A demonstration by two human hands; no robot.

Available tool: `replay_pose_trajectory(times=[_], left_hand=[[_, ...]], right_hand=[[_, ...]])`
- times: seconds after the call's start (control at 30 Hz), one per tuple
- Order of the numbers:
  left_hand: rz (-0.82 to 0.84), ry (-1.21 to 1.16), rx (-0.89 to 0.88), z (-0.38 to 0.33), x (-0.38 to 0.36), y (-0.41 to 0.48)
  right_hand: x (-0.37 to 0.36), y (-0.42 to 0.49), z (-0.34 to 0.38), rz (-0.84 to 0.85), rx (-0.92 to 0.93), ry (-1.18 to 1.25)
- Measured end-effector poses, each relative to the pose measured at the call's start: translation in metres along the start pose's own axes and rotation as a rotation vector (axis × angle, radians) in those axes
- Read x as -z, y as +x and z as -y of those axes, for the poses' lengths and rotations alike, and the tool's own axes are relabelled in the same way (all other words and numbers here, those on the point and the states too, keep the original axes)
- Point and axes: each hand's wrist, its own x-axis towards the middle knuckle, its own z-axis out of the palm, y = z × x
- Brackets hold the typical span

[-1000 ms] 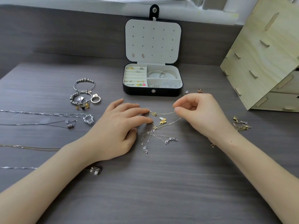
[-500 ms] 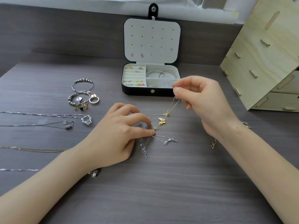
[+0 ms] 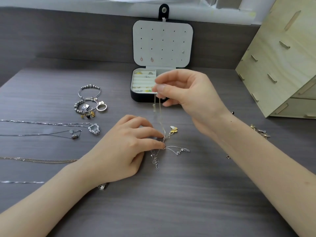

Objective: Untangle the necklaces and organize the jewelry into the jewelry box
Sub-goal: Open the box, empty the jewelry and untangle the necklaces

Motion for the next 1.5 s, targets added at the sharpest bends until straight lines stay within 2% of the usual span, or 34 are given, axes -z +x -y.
replay_pose_trajectory(times=[0.17,0.23,0.4,0.6,0.8,1.17,1.5], left_hand=[[0.003,0.005,0.012,0.000,0.001,-0.002],[0.002,0.007,0.018,0.001,0.002,-0.003],[-0.019,0.005,0.040,0.002,0.001,-0.006],[0.050,-0.034,0.059,0.005,0.000,-0.010],[0.122,0.007,0.064,0.008,-0.002,-0.015],[0.125,0.071,0.057,0.006,-0.003,-0.014],[0.139,0.037,0.114,0.002,0.001,-0.011]], right_hand=[[-0.009,0.009,-0.001,0.189,0.002,-0.073],[-0.006,0.011,-0.007,0.236,-0.012,-0.240],[0.010,0.006,-0.022,0.197,0.073,-0.798],[0.033,-0.012,-0.023,0.400,0.037,-1.023],[0.035,-0.021,-0.024,0.425,0.093,-1.074],[0.039,-0.031,-0.019,0.315,0.098,-0.872],[0.028,-0.023,-0.025,0.230,-0.007,-0.518]])
